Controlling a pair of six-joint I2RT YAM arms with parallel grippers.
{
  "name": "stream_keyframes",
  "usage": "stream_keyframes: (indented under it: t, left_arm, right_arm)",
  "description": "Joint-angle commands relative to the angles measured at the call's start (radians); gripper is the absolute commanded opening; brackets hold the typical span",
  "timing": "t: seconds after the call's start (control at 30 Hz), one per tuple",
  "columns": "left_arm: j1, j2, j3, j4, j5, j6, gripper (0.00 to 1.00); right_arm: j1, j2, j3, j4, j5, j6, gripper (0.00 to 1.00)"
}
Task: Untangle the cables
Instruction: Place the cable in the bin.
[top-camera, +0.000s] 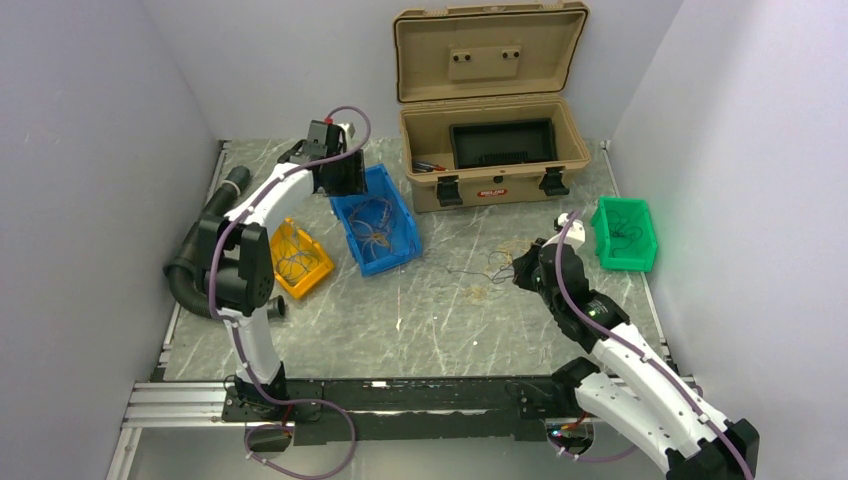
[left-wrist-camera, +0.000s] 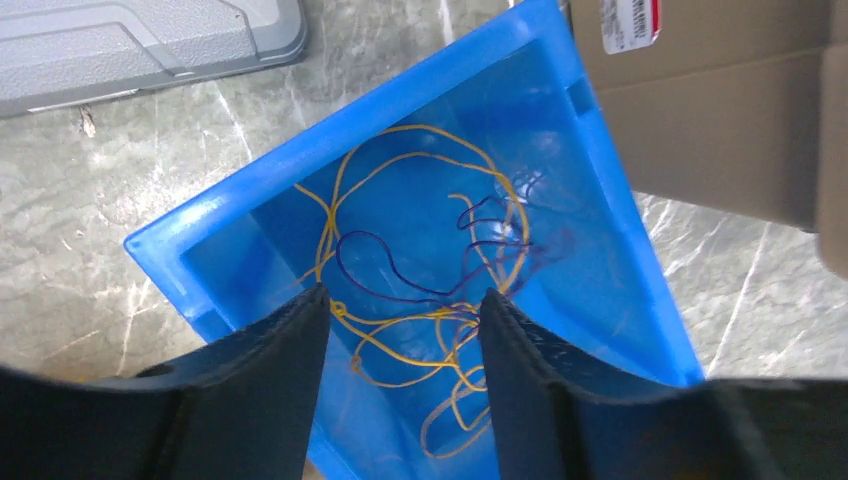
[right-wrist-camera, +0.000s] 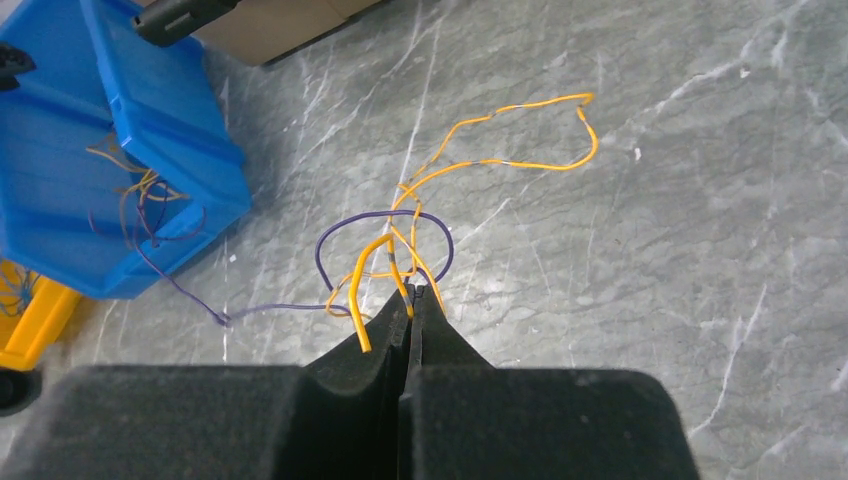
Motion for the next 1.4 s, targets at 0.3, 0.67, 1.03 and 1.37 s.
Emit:
stream_keyframes:
  t: [0.3, 0.67, 1.03, 1.37]
  left_arm:
    - [-0.041, -0.341, -0.084, 0.014, 0.047, -0.01, 0.91]
    - [-0.3, -0.591, -0.472, 0.283, 0.107, -0.306, 0.99]
    - [-0.517, -0.654, -0.792, 0.558, -0.062, -0.891, 0.99]
    - [-0.601, -0.538, -0.77, 0.453, -0.232, -1.217, 0.94]
  right_arm:
    - [0.035, 0.099, 0.089, 0.098, -0.139, -0.036, 0.0]
    - [0.082, 0.161, 0.132, 0.127, -0.132, -0.023, 0.0]
    - [0.099, 0.162, 0.134, 0.13, -0.116, -0.014, 0.0]
    - [0.1, 0.154, 0.128, 0.13, -0.11, -0.014, 0.0]
